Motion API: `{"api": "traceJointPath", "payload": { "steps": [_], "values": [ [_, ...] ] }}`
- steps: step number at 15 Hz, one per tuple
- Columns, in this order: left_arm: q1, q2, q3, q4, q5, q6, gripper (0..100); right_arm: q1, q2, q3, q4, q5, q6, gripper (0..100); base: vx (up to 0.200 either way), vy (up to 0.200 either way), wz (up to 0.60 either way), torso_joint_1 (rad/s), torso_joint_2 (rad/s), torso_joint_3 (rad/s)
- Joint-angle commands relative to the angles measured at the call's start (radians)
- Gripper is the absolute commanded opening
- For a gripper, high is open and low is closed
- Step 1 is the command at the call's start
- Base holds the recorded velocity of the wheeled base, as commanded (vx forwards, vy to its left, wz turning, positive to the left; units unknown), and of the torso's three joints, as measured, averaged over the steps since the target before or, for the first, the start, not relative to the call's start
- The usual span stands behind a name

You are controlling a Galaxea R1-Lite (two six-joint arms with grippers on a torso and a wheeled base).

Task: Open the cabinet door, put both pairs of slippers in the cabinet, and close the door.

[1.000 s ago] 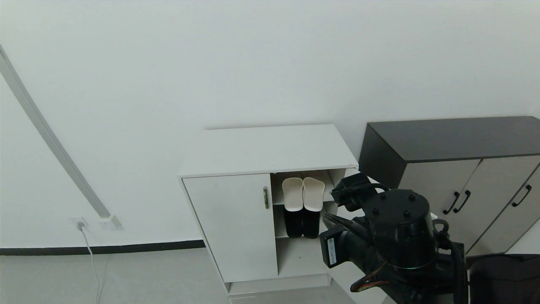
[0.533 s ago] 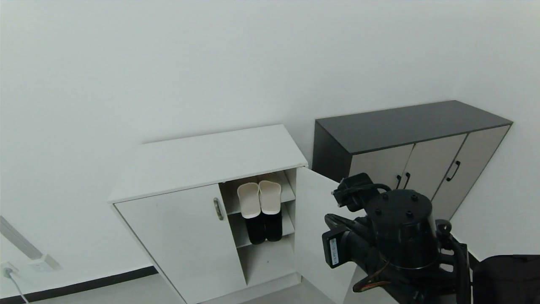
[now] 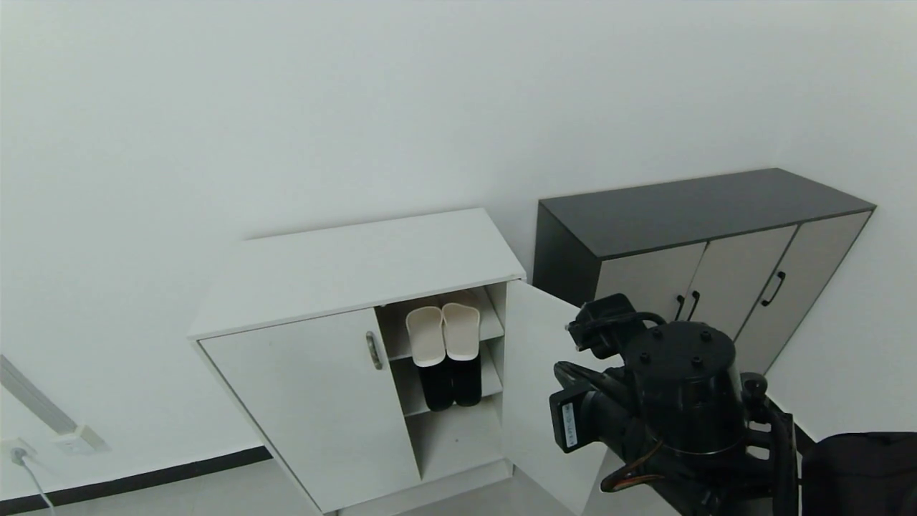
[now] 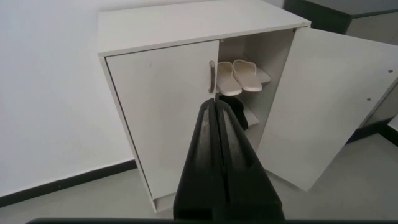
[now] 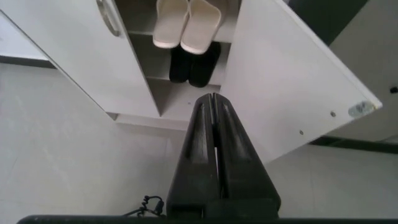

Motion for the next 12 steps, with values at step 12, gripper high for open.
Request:
{"api": "traceJointPath", "payload": {
  "steps": [12],
  "values": [
    [0.001, 0.001, -0.001, 0.000, 0.000, 0.000, 0, -0.376, 0.143, -0.338, 0.069, 0.125, -0.087, 0, -0.033, 0.000, 0.00, 0.000, 0.00, 0.000]
  ]
}}
